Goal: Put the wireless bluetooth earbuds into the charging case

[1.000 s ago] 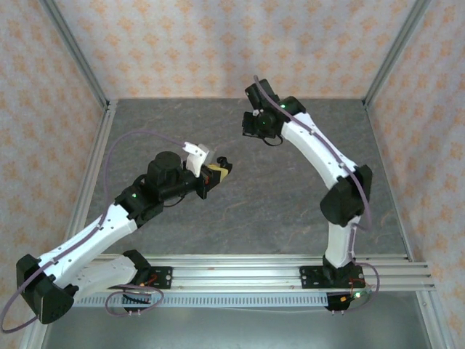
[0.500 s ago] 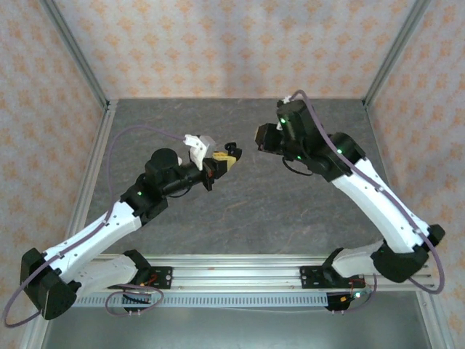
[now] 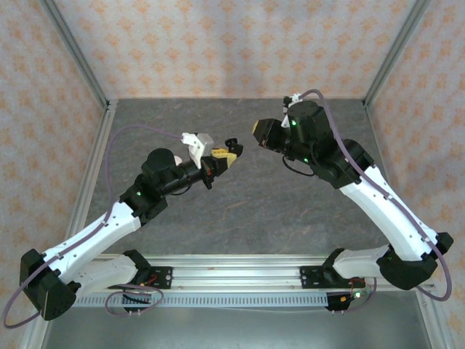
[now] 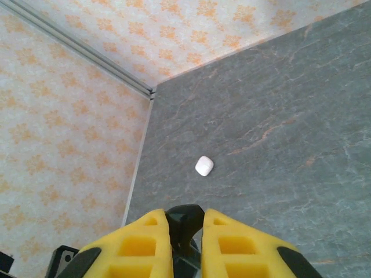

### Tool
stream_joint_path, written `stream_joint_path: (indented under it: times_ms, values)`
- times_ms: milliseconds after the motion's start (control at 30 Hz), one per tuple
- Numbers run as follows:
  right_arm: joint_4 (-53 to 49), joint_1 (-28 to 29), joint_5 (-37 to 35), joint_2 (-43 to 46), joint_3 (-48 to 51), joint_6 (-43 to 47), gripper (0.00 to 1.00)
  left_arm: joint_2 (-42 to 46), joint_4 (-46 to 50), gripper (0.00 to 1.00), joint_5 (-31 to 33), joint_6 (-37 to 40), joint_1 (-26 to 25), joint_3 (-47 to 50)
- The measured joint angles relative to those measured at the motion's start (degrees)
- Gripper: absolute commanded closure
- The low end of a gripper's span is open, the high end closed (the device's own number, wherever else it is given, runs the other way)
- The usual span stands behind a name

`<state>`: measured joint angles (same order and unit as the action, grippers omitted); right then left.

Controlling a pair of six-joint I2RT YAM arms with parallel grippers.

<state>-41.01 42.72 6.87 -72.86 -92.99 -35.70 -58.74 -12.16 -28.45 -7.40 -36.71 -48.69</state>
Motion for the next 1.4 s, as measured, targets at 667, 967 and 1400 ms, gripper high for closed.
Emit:
stream_joint_path:
  times_ms: [667, 967, 1400]
  values:
    - [5.27, -8.61, 13.81, -16.35, 31.56, -8.87, 0.8, 9.9, 12.02, 1.0, 1.51, 0.04, 0.0, 2.95]
    - [7.61, -8.92, 16.48, -27.41, 30.23, -6.67, 0.68, 14.16, 17.59, 1.0, 3.67, 0.42, 0.0, 4.76]
    - [2.29, -8.92, 16.76, -20.94, 25.68, -7.21, 0.46, 15.3, 19.19, 1.0, 5.4, 1.33, 0.0, 5.35]
